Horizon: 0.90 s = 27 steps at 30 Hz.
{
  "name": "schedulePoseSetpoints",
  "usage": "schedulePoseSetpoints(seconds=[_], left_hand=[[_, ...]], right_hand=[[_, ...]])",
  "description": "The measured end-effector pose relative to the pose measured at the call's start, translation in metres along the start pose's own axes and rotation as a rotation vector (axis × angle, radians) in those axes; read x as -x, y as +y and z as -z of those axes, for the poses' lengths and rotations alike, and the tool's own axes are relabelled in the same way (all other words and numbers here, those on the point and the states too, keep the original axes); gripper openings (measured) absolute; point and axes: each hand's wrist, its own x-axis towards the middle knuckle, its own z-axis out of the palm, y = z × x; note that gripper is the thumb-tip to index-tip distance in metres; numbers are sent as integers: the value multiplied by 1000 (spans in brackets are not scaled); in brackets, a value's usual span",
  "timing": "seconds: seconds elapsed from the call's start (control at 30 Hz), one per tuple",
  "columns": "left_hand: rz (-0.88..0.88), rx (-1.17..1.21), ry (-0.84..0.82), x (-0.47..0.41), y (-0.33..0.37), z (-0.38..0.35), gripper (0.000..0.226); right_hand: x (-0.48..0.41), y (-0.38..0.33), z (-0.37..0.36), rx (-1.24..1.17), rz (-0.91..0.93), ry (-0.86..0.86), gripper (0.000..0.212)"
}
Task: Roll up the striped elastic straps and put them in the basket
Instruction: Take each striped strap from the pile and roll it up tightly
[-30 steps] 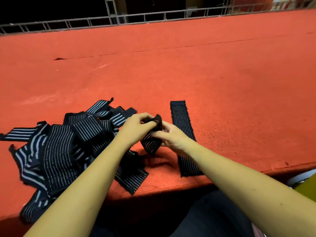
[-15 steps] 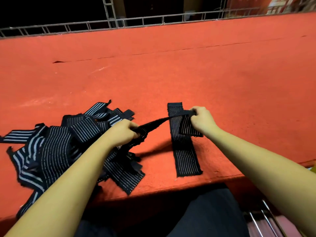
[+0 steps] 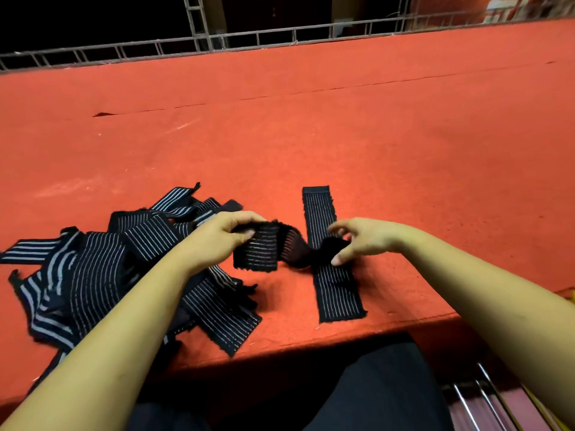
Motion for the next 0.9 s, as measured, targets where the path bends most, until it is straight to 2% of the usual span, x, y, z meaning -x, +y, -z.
schedulePoseSetpoints(seconds=[0.03, 0.07, 0.17, 0.3, 0.4, 0.5, 0.6, 0.7, 0.77, 0.83, 0.9], left_hand=[[-20, -27, -42, -2, 4, -1, 37], [-52, -52, -63, -4, 9, -1, 39], [-137, -50, -61, -10, 16, -2, 32], [-54, 170, 102, -18, 16, -3, 28], [-2, 240, 208, -20, 14, -6, 19], [24, 377, 194, -16, 13, -10, 10], [-40, 364, 157, -15, 11, -12, 6], [-72, 322, 145, -19, 12, -12, 7], [-87, 355, 192, -22, 13, -15, 14], [-55, 610, 186, -27, 13, -22, 26], [-26, 812, 48, -28, 14, -34, 28]], right_hand=[[4, -13, 0, -28, 82, 0, 72], [8, -27, 0, -73, 170, 29, 72], [13, -62, 0, -104, 364, 99, 49], [9, -81, -5, -226, 477, 111, 17], [7, -84, -6, -337, 481, 190, 12], [8, -84, -4, -513, 444, 307, 17], [9, -82, -1, -516, 418, 245, 24], [9, -82, -1, -446, 468, 152, 18], [10, -86, 0, -473, 507, 170, 16], [10, -93, 3, -639, 471, 239, 15], [8, -100, 10, -928, 406, 264, 15]])
